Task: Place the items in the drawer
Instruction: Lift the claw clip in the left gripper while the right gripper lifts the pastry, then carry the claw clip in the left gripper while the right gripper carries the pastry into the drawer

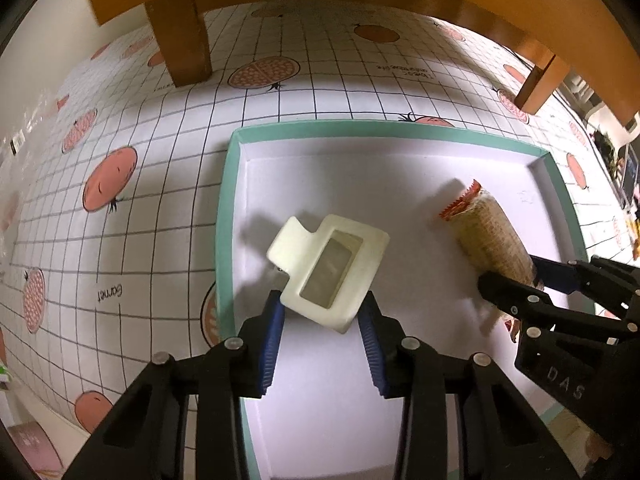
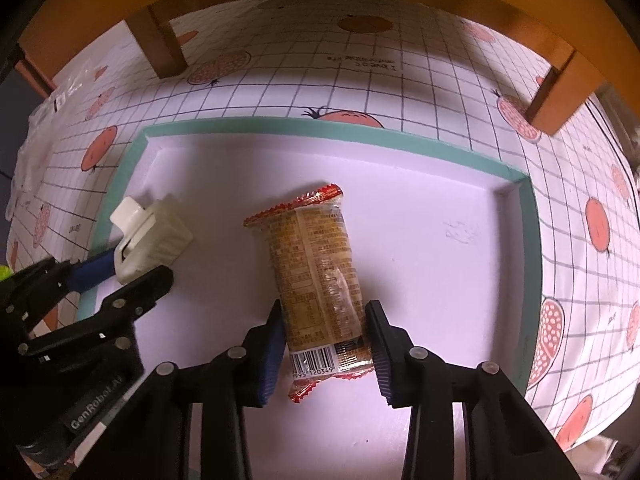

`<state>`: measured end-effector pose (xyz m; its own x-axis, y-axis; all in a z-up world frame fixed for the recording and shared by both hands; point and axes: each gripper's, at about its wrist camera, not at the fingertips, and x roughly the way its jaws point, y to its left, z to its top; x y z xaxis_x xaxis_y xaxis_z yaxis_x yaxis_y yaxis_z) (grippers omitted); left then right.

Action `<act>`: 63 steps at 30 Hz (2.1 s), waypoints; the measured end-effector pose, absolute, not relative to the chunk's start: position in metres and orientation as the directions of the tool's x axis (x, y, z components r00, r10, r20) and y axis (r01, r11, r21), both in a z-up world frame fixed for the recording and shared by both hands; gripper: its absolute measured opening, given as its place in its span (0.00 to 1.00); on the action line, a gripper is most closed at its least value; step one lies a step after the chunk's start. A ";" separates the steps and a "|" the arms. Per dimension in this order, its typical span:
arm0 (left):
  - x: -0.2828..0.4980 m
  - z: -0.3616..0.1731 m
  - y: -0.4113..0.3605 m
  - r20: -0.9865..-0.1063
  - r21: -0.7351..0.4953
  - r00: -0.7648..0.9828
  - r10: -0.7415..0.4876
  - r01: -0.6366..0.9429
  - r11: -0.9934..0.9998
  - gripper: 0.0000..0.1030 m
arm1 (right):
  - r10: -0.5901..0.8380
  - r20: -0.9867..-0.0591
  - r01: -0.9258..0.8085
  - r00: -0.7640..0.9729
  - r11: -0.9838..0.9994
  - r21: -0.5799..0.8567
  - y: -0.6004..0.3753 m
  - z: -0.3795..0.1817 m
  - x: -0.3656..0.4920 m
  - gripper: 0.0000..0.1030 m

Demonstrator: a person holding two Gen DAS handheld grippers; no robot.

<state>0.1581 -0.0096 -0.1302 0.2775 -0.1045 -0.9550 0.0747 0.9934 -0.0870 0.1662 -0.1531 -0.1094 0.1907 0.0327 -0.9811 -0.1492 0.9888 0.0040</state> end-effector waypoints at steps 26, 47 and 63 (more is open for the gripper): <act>0.153 -0.041 -0.005 -0.880 -0.200 0.422 -0.219 0.089 0.976 0.36 | 0.058 -0.922 -0.058 0.384 0.998 0.038 -0.169 -0.017 0.138 0.40; 0.126 0.124 -0.023 -0.618 -0.269 0.685 -0.386 0.277 0.922 0.36 | 0.078 -0.783 -0.034 0.617 0.997 0.072 -0.180 0.100 0.113 0.40; 0.136 0.183 -0.007 -0.498 -0.270 0.777 -0.386 0.284 0.920 0.36 | 0.084 -0.672 -0.021 0.736 0.995 0.101 -0.188 0.178 0.118 0.40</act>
<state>0.1359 -0.0071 0.1829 0.7765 -0.3858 -0.4982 0.2840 0.9201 -0.2698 0.1184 -0.1880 0.1781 0.7362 0.0836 -0.6716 -0.0213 0.9947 0.1005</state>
